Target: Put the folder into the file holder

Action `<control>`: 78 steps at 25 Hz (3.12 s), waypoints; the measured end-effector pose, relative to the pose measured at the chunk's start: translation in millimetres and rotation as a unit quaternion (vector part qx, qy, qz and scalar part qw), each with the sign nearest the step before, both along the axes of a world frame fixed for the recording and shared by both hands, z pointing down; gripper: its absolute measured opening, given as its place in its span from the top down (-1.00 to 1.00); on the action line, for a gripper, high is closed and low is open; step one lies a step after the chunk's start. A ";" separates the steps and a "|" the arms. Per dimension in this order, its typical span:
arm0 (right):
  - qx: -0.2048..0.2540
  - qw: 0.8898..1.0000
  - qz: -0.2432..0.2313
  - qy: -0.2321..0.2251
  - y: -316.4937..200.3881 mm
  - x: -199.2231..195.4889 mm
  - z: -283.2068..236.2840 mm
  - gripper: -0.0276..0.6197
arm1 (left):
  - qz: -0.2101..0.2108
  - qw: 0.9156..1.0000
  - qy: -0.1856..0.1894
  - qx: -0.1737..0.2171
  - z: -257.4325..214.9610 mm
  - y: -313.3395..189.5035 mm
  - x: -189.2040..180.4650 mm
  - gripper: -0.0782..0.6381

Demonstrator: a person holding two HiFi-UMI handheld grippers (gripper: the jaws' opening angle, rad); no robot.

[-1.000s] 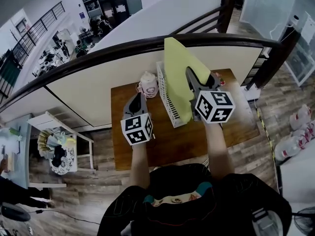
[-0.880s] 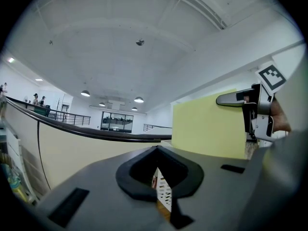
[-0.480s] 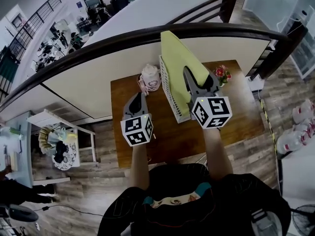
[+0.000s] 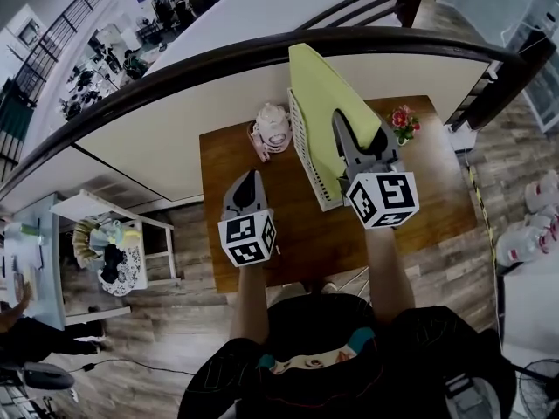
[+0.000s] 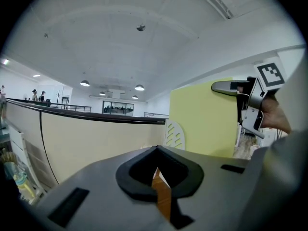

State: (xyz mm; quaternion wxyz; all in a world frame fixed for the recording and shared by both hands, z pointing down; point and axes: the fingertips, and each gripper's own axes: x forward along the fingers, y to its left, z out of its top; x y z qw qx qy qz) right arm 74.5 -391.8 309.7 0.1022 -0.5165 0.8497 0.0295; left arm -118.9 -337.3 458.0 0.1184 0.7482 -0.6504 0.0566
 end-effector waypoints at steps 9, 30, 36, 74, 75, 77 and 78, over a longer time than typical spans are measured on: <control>0.012 1.000 -0.001 0.003 -0.4 -7.8 5.2 0.39 | 0.002 1.000 0.005 -0.023 21.0 8.7 1.3 0.78; -0.086 0.994 -0.048 0.036 9.6 -17.1 97.4 0.19 | 0.014 0.998 0.019 -0.056 52.1 11.5 17.7 0.78; -0.063 0.996 -0.057 0.007 25.7 1.1 74.9 0.20 | 0.025 0.999 0.015 -0.036 35.4 12.5 36.2 0.78; -0.159 0.981 -0.019 0.112 109.7 65.0 137.8 0.91 | 0.007 1.000 0.021 0.016 20.9 77.1 110.4 0.78; -0.157 0.981 -0.020 0.112 109.5 65.1 136.6 0.91 | 0.006 1.000 0.021 0.017 20.5 76.3 110.7 0.78; -0.153 0.982 -0.022 0.112 108.2 65.3 134.4 0.91 | 0.006 1.000 0.021 0.018 20.0 73.9 111.5 0.78; -0.151 0.982 -0.022 0.112 107.0 66.1 133.1 0.91 | 0.006 1.000 0.021 0.019 19.3 72.3 112.3 0.78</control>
